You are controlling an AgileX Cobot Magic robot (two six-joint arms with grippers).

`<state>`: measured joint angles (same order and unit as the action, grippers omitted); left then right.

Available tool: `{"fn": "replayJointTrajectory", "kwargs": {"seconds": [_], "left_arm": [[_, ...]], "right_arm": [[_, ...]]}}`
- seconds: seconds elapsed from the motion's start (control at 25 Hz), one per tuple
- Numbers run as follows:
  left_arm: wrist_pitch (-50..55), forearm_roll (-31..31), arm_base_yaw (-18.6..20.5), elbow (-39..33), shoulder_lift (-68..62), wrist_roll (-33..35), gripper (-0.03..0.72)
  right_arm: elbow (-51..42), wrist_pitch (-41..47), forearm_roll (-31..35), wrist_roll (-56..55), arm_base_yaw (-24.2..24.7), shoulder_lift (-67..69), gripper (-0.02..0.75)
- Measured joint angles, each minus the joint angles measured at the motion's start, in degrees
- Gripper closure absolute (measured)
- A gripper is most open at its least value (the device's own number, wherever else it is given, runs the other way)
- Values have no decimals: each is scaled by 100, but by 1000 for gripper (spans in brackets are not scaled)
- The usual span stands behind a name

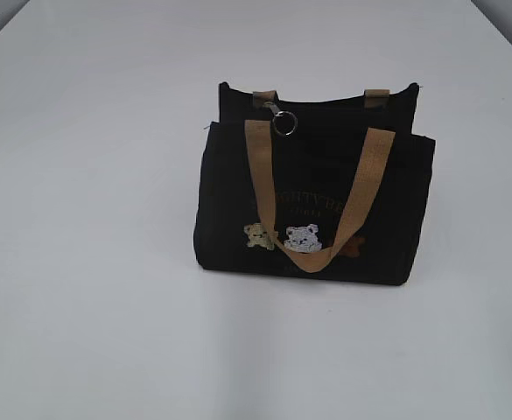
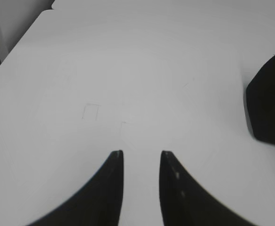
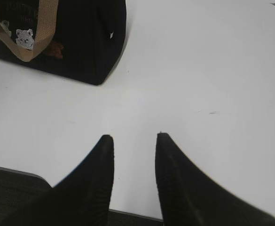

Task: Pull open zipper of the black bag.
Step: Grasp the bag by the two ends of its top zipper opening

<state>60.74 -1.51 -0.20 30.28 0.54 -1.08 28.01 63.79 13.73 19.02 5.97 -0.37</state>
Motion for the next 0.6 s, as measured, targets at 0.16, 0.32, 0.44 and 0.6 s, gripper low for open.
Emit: {"fn": "replayJointTrajectory", "kwargs": {"seconds": [0.16,0.32,0.44,0.6], "left_arm": [[0,0,0,0,0,0,488],[0,0,0,0,0,0,488],[0,0,0,0,0,0,488],[0,0,0,0,0,0,488]], "right_arm": [[0,0,0,0,0,0,491],[0,0,0,0,0,0,491],[0,0,0,0,0,0,491],[0,0,0,0,0,0,491]]}}
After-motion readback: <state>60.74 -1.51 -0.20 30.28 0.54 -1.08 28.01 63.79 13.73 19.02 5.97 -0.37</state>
